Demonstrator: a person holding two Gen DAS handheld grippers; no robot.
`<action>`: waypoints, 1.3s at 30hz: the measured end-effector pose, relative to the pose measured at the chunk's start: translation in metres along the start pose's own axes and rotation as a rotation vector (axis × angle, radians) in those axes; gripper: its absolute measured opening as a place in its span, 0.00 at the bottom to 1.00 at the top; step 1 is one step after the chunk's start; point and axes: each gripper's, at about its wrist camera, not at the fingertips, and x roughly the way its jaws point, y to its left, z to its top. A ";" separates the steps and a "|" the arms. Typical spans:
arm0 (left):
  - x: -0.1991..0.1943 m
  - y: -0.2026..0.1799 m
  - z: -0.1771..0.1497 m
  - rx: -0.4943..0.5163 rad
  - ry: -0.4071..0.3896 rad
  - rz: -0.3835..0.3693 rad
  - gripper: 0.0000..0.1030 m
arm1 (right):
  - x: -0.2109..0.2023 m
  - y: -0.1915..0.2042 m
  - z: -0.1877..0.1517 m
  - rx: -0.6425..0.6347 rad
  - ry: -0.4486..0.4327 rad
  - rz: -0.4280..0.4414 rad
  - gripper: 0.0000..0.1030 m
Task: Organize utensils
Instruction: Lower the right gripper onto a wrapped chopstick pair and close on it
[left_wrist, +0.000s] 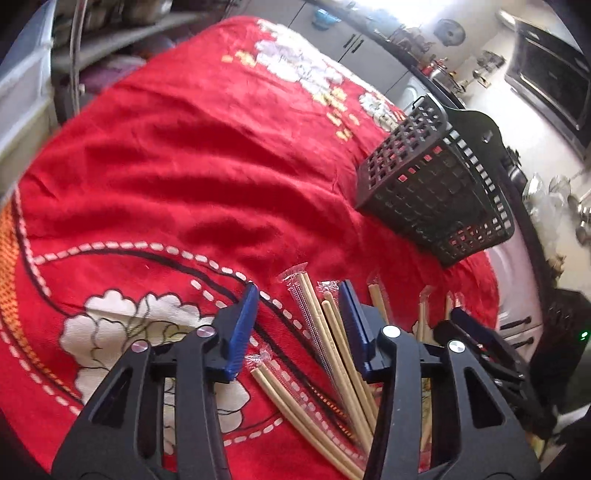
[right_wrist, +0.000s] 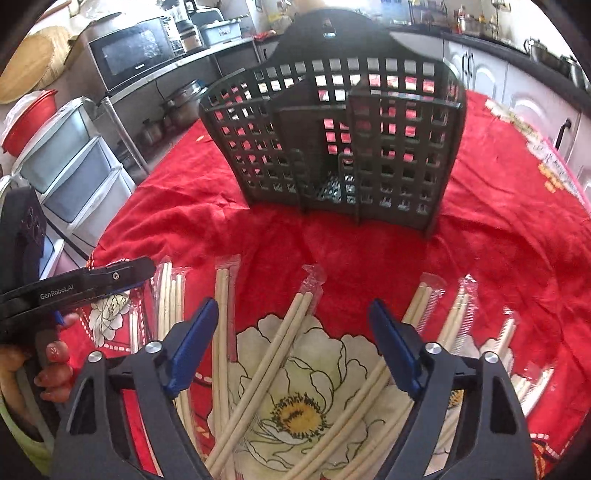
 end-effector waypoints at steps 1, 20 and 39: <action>0.004 0.003 0.001 -0.021 0.020 -0.015 0.32 | 0.002 -0.001 0.001 0.003 0.007 0.006 0.73; 0.026 0.012 0.022 -0.096 0.052 -0.035 0.13 | 0.026 -0.014 0.017 0.082 0.078 0.035 0.41; -0.026 -0.018 0.026 0.049 -0.066 -0.035 0.05 | -0.034 -0.018 0.018 0.097 -0.088 0.237 0.06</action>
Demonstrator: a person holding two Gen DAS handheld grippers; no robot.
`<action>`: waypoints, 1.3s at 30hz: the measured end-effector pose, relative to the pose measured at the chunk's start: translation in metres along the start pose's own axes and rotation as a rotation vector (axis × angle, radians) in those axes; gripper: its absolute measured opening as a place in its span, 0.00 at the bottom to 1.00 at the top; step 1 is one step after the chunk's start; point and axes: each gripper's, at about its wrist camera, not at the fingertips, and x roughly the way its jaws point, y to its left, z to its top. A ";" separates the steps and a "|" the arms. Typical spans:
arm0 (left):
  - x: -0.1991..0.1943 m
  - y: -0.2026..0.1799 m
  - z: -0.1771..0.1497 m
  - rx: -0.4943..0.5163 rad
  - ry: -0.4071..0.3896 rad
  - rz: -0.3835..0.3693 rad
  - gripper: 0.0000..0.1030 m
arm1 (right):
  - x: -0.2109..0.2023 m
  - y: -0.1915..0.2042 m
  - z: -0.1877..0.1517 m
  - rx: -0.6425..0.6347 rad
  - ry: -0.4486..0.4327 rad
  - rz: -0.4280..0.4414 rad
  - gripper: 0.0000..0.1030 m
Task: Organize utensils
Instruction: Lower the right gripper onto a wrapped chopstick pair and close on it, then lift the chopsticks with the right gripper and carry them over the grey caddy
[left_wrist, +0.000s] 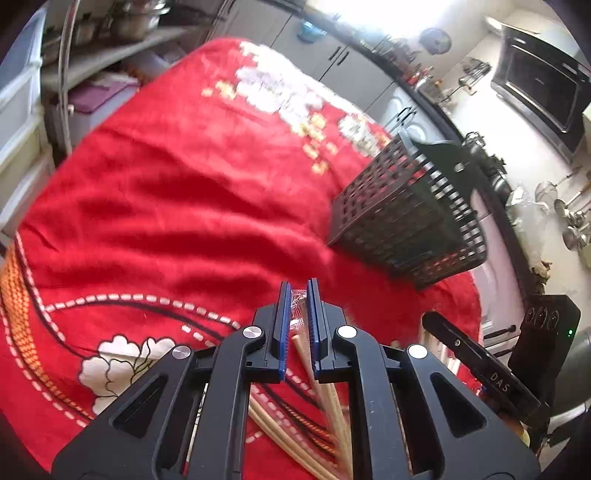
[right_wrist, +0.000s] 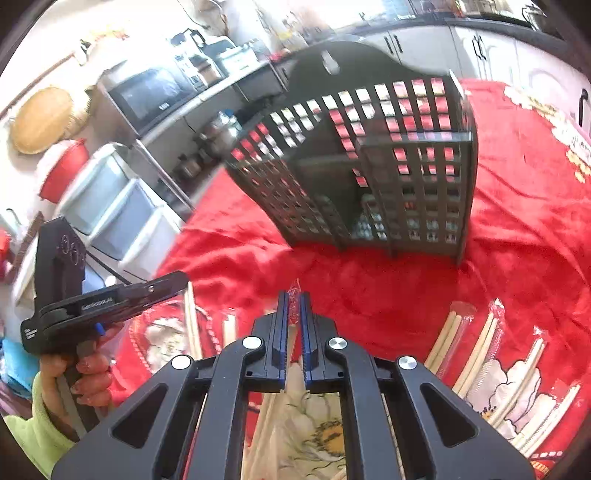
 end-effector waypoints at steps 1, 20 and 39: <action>-0.006 -0.005 0.002 0.011 -0.015 -0.004 0.05 | -0.002 0.004 0.002 -0.003 -0.009 0.006 0.06; -0.058 -0.088 0.021 0.208 -0.153 -0.065 0.05 | -0.107 0.026 0.025 -0.099 -0.292 0.035 0.05; -0.096 -0.157 0.056 0.340 -0.282 -0.137 0.05 | -0.160 0.025 0.058 -0.137 -0.493 0.004 0.05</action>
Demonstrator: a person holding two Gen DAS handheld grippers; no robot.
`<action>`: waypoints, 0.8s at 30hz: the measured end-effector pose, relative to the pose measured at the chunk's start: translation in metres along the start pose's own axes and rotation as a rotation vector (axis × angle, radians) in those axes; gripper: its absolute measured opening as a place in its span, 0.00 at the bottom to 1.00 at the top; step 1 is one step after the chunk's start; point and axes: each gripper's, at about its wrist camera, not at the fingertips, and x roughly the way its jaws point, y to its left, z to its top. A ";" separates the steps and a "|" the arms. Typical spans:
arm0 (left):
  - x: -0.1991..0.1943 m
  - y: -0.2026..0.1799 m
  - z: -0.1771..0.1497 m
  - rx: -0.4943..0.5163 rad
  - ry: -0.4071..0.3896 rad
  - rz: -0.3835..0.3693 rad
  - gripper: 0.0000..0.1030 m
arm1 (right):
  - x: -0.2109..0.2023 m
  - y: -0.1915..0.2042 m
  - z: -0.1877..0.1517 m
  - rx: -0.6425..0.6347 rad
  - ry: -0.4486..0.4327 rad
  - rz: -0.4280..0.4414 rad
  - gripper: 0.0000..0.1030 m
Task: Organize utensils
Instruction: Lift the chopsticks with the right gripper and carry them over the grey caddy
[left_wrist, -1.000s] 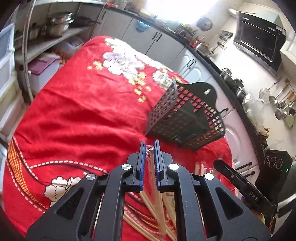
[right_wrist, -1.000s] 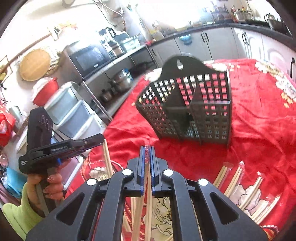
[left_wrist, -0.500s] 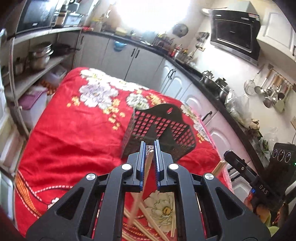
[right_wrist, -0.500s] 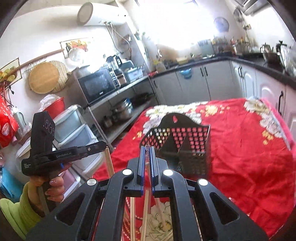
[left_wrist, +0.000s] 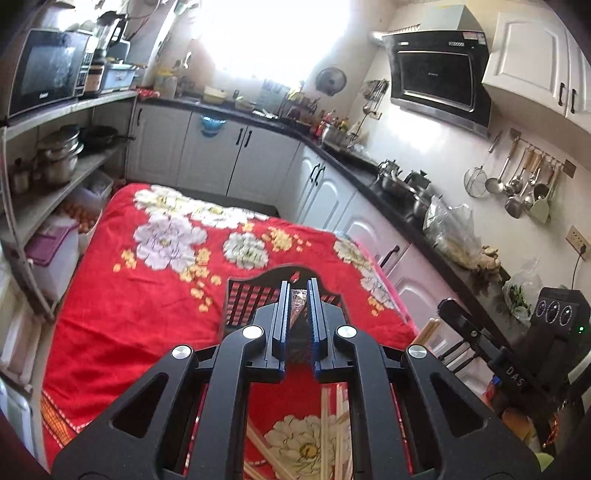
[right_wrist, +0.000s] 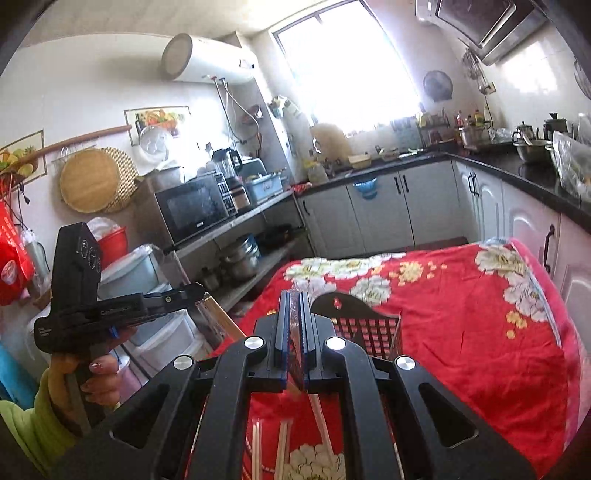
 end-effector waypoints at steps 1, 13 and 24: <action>-0.002 -0.002 0.003 0.005 -0.007 -0.002 0.05 | 0.000 -0.001 0.003 -0.001 -0.008 0.000 0.05; -0.011 -0.027 0.044 0.058 -0.095 -0.016 0.05 | 0.003 0.003 0.033 -0.020 -0.072 0.002 0.05; 0.001 -0.033 0.077 0.048 -0.141 -0.011 0.05 | 0.007 0.003 0.060 -0.024 -0.139 -0.015 0.05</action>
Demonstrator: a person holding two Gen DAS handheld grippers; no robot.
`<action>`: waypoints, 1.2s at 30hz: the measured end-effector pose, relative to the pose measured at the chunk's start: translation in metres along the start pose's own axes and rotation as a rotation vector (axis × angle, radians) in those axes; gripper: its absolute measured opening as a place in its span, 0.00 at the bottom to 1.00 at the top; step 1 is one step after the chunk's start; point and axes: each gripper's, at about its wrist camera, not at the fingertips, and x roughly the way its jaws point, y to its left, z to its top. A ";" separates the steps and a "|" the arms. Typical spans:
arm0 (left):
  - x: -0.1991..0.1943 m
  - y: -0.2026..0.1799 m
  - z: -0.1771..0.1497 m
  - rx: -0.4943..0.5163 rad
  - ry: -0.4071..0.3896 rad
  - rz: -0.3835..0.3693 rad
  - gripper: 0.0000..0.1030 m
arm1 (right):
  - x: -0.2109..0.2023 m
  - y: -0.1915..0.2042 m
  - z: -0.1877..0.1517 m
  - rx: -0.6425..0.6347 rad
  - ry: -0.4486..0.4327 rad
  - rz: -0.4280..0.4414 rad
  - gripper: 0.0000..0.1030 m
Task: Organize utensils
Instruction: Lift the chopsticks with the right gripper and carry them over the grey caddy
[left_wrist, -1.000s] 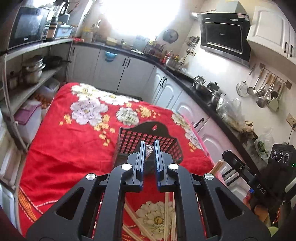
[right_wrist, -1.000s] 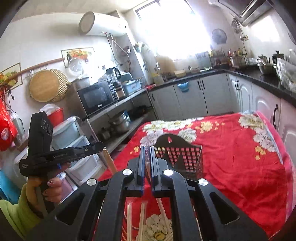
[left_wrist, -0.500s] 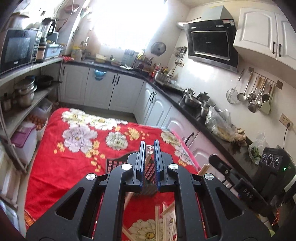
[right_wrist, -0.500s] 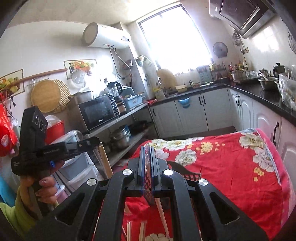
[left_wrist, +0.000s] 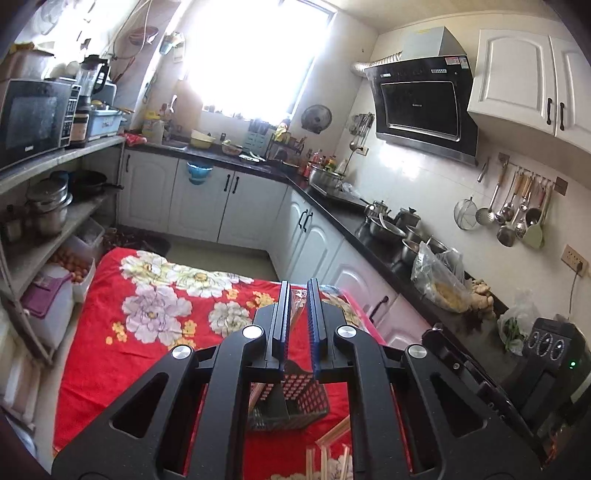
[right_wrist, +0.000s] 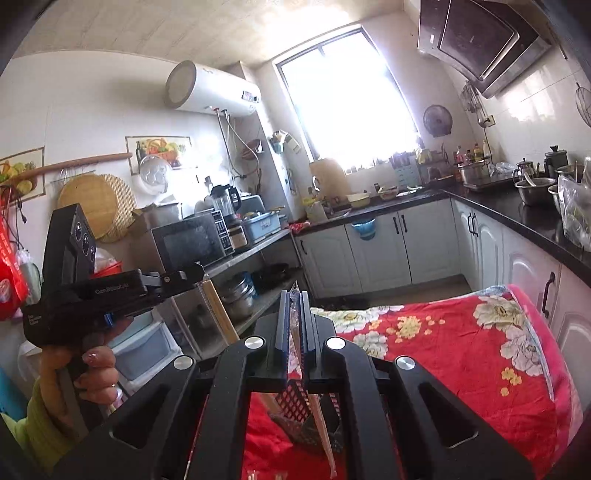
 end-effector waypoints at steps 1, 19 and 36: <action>0.003 -0.001 0.001 0.005 -0.004 0.004 0.05 | 0.001 0.000 0.002 -0.001 -0.005 -0.001 0.05; 0.056 0.019 -0.013 -0.011 0.032 0.050 0.05 | 0.020 -0.022 0.021 0.015 -0.088 -0.047 0.05; 0.079 0.045 -0.073 -0.024 0.099 0.100 0.05 | 0.046 -0.044 -0.025 -0.011 -0.103 -0.128 0.05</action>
